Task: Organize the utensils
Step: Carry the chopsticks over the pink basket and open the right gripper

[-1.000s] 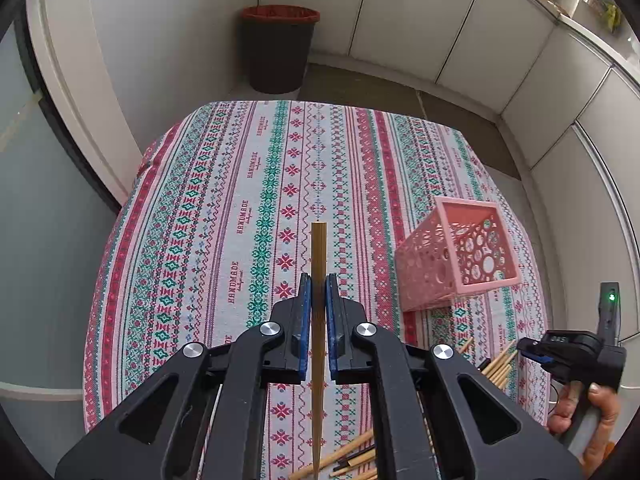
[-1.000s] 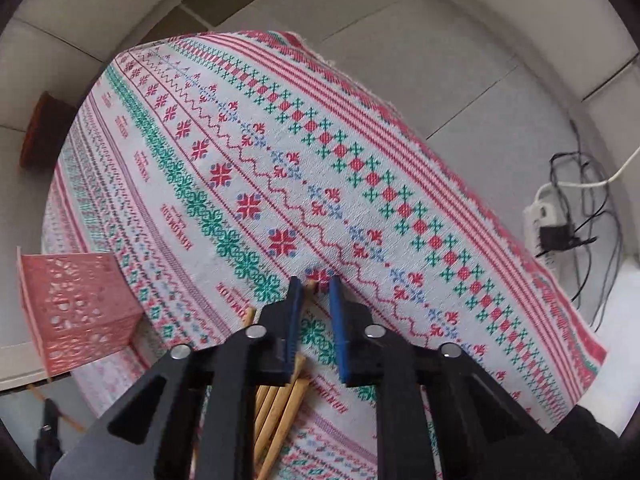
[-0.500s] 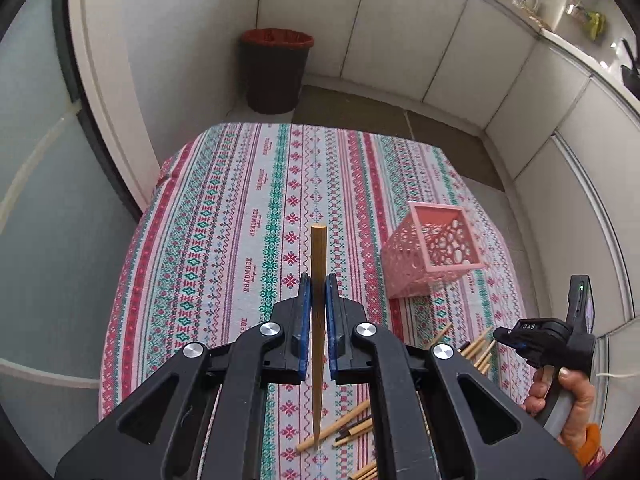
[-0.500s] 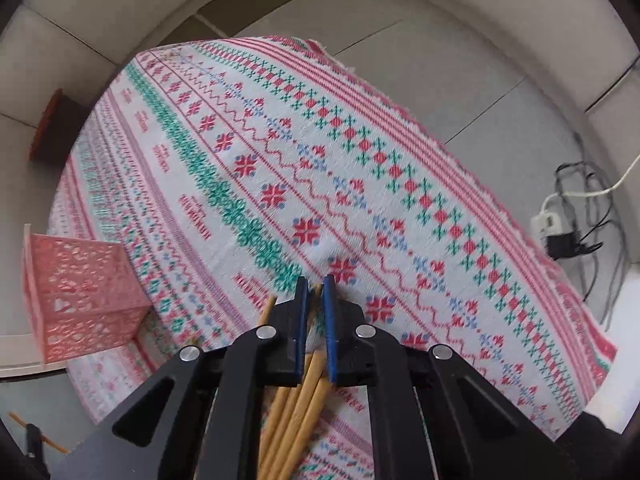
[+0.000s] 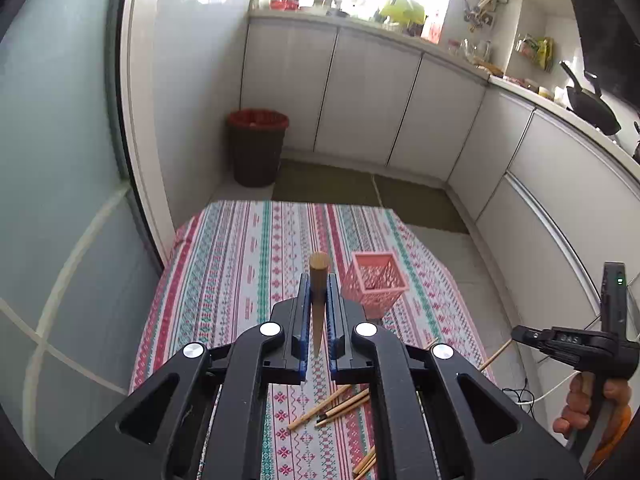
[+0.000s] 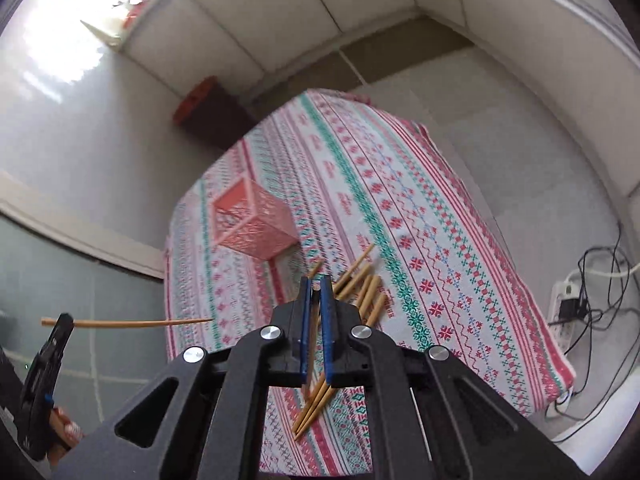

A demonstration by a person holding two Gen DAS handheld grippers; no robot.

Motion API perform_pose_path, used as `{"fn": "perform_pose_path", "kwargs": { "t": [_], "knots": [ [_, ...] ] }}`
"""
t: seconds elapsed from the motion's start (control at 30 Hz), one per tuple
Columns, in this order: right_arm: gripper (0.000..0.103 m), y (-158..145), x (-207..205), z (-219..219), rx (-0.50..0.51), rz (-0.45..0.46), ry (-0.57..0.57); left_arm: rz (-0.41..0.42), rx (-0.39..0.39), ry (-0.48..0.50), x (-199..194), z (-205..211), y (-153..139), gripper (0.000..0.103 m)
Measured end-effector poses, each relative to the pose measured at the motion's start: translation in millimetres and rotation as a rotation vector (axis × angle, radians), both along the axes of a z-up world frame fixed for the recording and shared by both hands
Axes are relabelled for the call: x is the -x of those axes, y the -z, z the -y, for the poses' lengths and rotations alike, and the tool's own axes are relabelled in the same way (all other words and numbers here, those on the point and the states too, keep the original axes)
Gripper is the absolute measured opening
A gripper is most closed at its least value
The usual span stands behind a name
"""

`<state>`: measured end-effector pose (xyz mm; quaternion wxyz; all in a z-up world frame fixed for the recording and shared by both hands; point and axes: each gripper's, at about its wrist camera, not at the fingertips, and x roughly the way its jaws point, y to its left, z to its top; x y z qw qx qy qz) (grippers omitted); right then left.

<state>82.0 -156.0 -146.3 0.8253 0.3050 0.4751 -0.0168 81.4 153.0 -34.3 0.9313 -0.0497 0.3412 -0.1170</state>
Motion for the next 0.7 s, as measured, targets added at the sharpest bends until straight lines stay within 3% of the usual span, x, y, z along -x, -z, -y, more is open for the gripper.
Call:
{"fn": "perform_pose_path", "kwargs": {
  "t": [0.33, 0.53, 0.7],
  "knots": [
    [0.005, -93, 18, 20, 0.026, 0.204, 0.028, 0.088, 0.029, -0.011, 8, 4, -33, 0.006],
    [0.005, -145, -18, 18, 0.043, 0.311, 0.029, 0.101, 0.028, 0.002, -3, 10, -35, 0.006],
    [0.005, -156, -56, -3, 0.105, 0.332, 0.010, 0.140, 0.030, 0.018, -17, 17, -50, 0.006]
  ]
}}
